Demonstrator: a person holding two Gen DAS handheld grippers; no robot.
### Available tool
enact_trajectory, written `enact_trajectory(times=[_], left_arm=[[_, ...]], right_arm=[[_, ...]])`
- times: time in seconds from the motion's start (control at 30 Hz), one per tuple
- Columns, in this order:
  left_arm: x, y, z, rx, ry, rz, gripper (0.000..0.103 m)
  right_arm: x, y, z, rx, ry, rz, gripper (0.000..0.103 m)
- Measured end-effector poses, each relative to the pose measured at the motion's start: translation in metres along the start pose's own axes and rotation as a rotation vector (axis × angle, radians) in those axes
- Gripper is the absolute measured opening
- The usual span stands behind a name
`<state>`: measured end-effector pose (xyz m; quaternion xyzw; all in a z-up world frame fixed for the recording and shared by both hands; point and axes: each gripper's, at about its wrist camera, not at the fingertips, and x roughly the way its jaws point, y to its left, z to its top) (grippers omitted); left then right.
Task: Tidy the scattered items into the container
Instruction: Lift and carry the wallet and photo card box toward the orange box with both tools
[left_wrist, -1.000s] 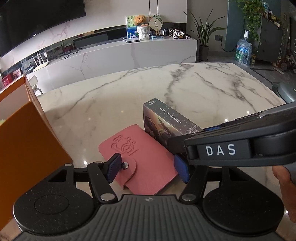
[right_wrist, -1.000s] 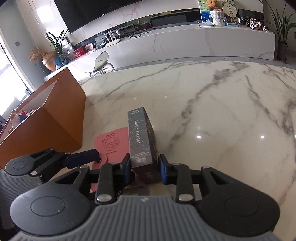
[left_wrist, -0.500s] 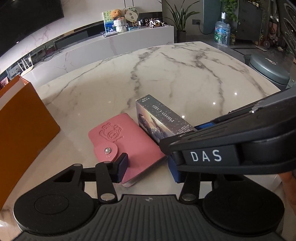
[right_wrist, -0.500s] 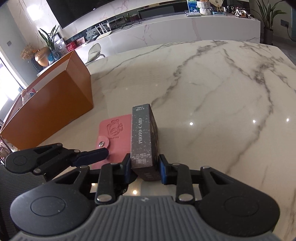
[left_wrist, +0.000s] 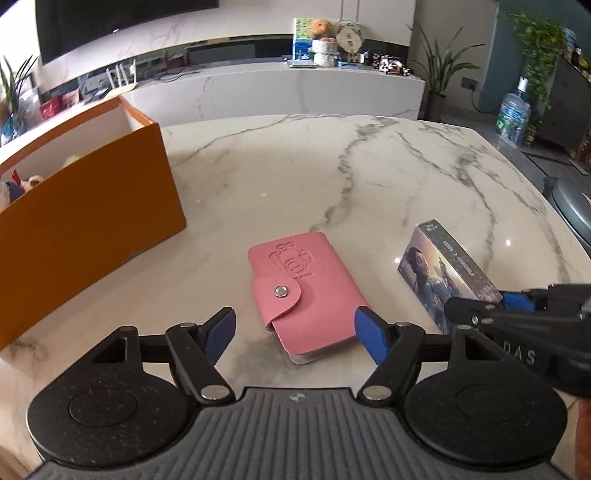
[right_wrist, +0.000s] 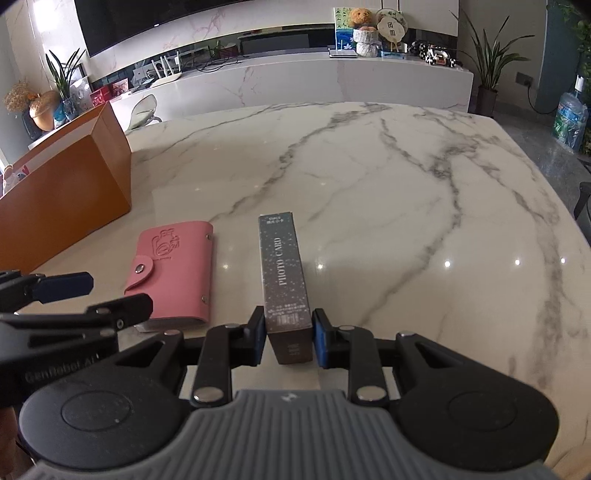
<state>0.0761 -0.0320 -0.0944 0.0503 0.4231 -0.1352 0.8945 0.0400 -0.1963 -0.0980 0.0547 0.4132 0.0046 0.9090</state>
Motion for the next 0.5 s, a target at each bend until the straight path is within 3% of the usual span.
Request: enact_trajectory(times=[0.13, 0.4, 0.5], left_arm=[[0.016, 0.002, 0.009, -0.064, 0.049, 0.000, 0.086], [0.049, 0.006, 0.026, -0.192, 0.148, 0.000, 0.091], [0.053, 0.001, 0.028, -0.173, 0.150, 0.020, 0.094]], right_arm=[[0.002, 0.000, -0.001, -0.013, -0.033, 0.005, 0.038], [0.014, -0.011, 0.000, 0.017, -0.059, 0.029, 0.038], [0.018, -0.010, -0.001, 0.010, -0.064, 0.028, 0.038]])
